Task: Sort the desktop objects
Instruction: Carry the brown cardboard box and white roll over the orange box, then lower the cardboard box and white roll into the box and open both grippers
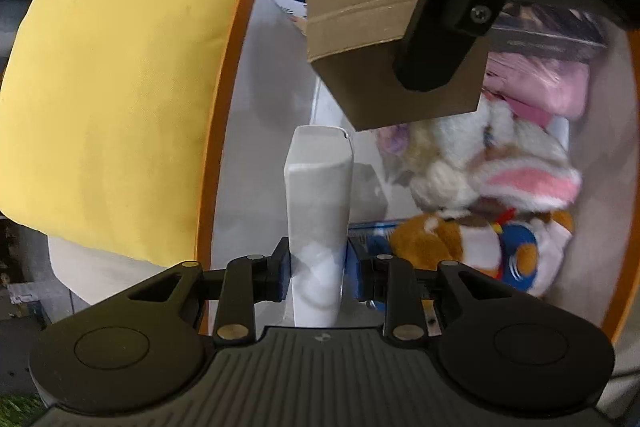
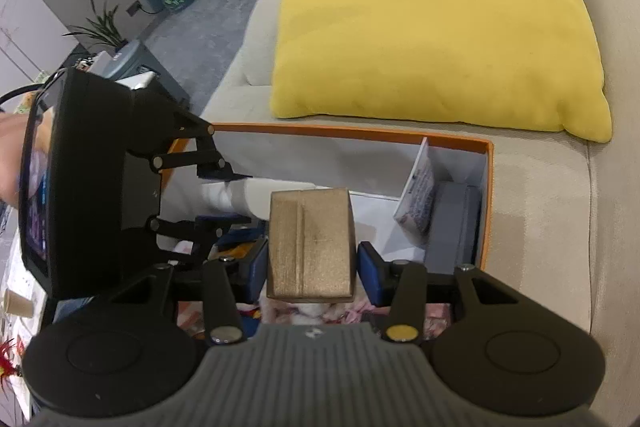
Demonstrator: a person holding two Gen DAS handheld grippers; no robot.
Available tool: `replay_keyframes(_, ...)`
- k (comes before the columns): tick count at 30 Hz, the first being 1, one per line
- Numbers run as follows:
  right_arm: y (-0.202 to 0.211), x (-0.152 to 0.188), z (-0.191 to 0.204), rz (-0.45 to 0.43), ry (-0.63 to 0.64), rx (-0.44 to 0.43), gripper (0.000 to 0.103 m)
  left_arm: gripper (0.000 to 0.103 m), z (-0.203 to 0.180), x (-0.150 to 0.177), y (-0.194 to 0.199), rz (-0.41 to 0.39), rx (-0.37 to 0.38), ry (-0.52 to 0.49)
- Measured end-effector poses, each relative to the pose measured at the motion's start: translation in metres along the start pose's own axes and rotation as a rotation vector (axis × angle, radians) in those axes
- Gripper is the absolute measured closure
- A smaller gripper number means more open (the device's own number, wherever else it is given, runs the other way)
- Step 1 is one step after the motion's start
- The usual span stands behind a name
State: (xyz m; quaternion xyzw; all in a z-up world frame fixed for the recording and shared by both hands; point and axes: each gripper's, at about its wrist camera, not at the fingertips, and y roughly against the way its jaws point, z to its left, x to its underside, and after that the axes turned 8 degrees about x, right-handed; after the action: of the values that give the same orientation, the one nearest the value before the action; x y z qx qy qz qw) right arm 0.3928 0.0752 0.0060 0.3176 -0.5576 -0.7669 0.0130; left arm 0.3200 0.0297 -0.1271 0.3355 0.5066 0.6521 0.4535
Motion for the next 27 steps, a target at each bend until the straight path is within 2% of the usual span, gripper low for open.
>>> replay_keyframes(6, -0.007, -0.001, 0.003, -0.035, 0.029, 0.120, 0.054, 0.071, 0.004, 0.000, -0.018, -0.039, 0.032, 0.059)
replay_keyframes(8, -0.015, -0.001, 0.004, -0.026, 0.026, 0.132, 0.054, 0.071, 0.004, 0.002, -0.021, -0.055, 0.021, 0.082)
replay_keyframes(11, -0.021, 0.001, 0.007, -0.032, 0.037, 0.198, 0.054, 0.070, 0.004, 0.006, -0.021, -0.078, 0.001, 0.106)
replay_keyframes(16, -0.031, -0.002, 0.013, -0.036, 0.019, 0.242, 0.054, 0.070, 0.004, 0.012, -0.011, -0.137, 0.013, 0.154)
replay_keyframes(19, -0.028, -0.005, 0.015, -0.032, -0.009, 0.217, 0.054, 0.070, 0.000, 0.015, -0.006, -0.175, 0.008, 0.171)
replay_keyframes(27, -0.040, -0.006, 0.008, -0.042, -0.064, 0.250, 0.055, 0.071, -0.005, 0.024, -0.001, -0.249, -0.019, 0.236)
